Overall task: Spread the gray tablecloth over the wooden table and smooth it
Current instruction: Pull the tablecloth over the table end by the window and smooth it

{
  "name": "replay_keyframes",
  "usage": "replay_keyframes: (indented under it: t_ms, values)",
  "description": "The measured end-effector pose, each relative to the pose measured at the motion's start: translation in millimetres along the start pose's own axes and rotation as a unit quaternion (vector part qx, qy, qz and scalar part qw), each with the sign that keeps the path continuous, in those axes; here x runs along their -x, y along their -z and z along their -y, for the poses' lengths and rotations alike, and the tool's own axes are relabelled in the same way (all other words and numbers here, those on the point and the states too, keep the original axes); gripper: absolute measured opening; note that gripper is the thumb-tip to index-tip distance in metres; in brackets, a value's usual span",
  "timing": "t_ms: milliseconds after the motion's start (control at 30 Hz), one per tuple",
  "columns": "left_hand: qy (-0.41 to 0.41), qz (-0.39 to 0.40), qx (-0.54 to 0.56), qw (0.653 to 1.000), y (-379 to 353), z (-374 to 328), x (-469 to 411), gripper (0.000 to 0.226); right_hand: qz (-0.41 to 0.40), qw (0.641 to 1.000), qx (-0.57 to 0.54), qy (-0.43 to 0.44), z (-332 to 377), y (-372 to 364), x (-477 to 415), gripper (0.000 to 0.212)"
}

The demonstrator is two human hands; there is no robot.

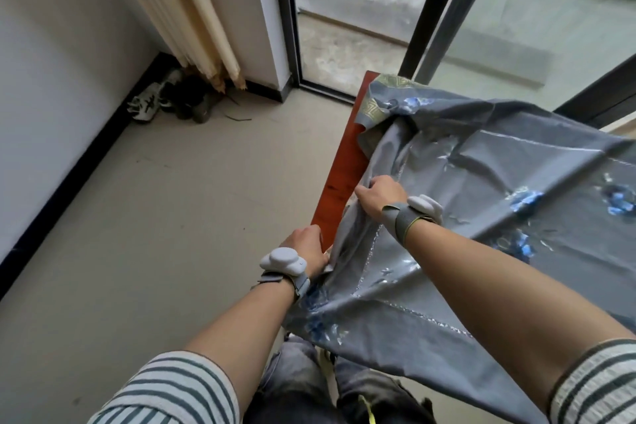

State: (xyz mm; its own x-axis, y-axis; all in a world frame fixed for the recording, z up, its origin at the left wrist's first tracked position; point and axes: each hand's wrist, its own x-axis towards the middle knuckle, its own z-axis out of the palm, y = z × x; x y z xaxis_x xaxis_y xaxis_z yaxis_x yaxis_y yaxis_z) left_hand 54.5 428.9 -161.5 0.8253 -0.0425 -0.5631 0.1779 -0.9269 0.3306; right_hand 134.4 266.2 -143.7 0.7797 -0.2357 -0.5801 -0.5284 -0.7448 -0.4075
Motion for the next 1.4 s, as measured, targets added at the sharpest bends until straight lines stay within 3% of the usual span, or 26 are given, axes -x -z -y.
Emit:
replay_keyframes:
  t_ms: [133, 233, 367, 433, 500, 667, 733, 833, 967, 1033, 1100, 1167, 1267, 1333, 1400]
  values:
    - [0.069, 0.009, 0.096, 0.993, 6, -11, -11, 0.026, -0.011, 0.972, -0.228, -0.064, -17, 9, 3, 0.025]
    - [0.149, 0.047, 0.267, 0.951, 22, -13, -22, 0.018, -0.005, 0.931, -0.353, -0.096, -17, 16, 1, 0.024]
    - [0.194, 0.239, 0.382, 0.871, 41, -10, -24, 0.043, 0.002, 0.894, -0.435, -0.108, -11, 23, 6, 0.014]
    - [0.167, 0.322, 0.392, 0.845, 37, -9, -21, 0.044, 0.009, 0.887, -0.449, -0.109, -11, 27, 9, 0.013]
    - [0.142, 0.333, 0.385, 0.849, 30, -7, -20, 0.038, 0.019, 0.883, -0.456, -0.108, -11, 28, 10, 0.014]
    - [0.126, 0.206, 0.408, 0.88, 37, 1, -18, 0.021, 0.044, 0.875, -0.479, -0.063, -6, 28, 11, 0.037]
    - [0.153, 0.169, 0.431, 0.873, 43, 11, -20, 0.026, 0.053, 0.895, -0.441, -0.048, -9, 27, 11, 0.051]
    - [0.171, 0.217, 0.529, 0.802, 52, 18, -19, 0.046, 0.062, 0.928, -0.362, -0.07, -19, 20, 7, 0.06]
    - [0.12, 0.246, 0.607, 0.746, 61, 21, -23, 0.084, 0.05, 0.961, -0.266, -0.051, -23, 8, -2, 0.059]
    - [0.115, 0.192, 0.598, 0.77, 64, 27, -24, 0.08, 0.051, 0.971, -0.229, -0.038, -21, 5, -6, 0.056]
    - [0.096, 0.096, 0.508, 0.851, 64, 38, -29, 0.055, 0.059, 0.975, -0.213, -0.032, -23, 0, -12, 0.051]
    - [0.104, -0.02, 0.427, 0.898, 63, 52, -38, 0.027, 0.071, 0.974, -0.211, -0.03, -26, -4, -14, 0.039]
    - [0.139, -0.098, 0.374, 0.912, 57, 60, -49, 0.028, 0.046, 0.992, -0.113, -0.013, -33, -7, -14, 0.024]
    - [0.157, -0.112, 0.328, 0.925, 50, 59, -53, 0.035, 0.03, 0.998, -0.055, 0.009, -32, -7, -10, 0.01]
    - [0.171, -0.098, 0.281, 0.939, 46, 58, -58, 0.033, 0.005, 0.999, 0.024, 0.033, -29, -9, -6, 0.011]
